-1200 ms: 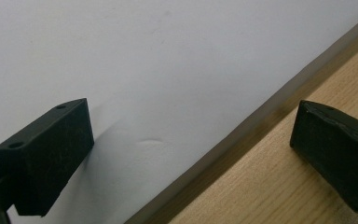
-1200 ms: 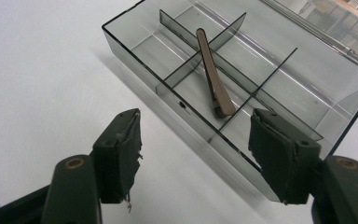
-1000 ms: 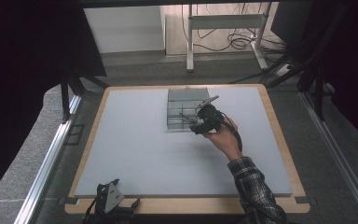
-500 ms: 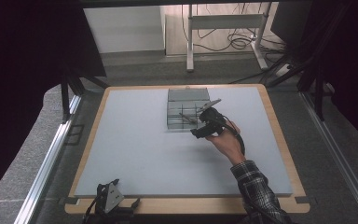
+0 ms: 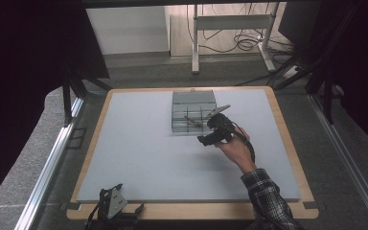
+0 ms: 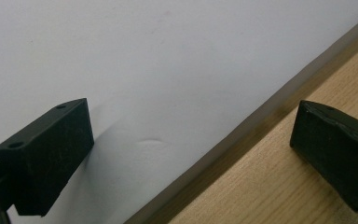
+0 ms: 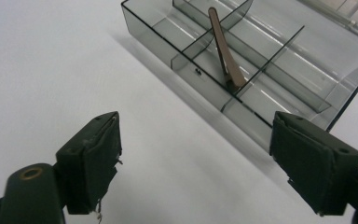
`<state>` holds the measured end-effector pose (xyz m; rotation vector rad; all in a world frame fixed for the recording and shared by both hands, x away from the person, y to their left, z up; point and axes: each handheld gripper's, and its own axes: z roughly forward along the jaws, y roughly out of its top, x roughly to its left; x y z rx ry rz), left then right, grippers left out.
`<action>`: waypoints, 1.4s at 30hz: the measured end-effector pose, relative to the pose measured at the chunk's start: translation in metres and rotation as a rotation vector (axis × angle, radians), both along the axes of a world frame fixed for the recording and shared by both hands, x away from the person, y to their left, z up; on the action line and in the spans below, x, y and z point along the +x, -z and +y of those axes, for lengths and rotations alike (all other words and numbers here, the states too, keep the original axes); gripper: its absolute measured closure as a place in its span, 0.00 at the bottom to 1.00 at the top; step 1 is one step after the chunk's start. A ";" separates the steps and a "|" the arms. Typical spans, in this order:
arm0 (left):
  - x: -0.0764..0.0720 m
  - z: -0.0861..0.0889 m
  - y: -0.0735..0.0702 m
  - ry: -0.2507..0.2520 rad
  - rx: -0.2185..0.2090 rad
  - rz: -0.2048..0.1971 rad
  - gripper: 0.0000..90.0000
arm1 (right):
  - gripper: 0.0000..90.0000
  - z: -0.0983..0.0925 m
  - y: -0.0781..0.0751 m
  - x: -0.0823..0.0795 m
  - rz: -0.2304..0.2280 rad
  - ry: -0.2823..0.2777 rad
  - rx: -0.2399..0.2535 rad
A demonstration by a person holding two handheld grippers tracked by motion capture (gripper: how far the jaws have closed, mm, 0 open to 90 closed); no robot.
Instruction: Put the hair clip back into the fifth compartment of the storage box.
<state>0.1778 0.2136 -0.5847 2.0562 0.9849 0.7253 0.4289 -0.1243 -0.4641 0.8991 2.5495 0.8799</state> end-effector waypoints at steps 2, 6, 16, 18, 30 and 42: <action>0.000 0.000 0.000 0.000 0.000 0.000 0.00 | 0.16 -0.001 0.001 -0.002 -0.001 -0.002 -0.001; 0.000 0.000 0.000 0.000 0.000 0.000 0.00 | 0.15 -0.005 0.001 -0.006 0.001 -0.003 0.003; 0.000 0.000 0.000 0.000 0.001 0.002 0.00 | 0.12 -0.017 0.001 -0.014 -0.006 0.000 0.012; 0.000 0.000 0.000 0.000 0.001 0.002 0.00 | 0.11 -0.019 0.001 -0.016 -0.010 0.000 0.009; 0.000 0.000 0.000 -0.001 -0.003 0.001 0.00 | 0.07 -0.035 -0.003 -0.026 -0.031 0.010 -0.001; 0.000 0.000 0.000 -0.001 -0.003 0.001 0.00 | 0.06 -0.050 -0.005 -0.039 -0.040 0.018 -0.002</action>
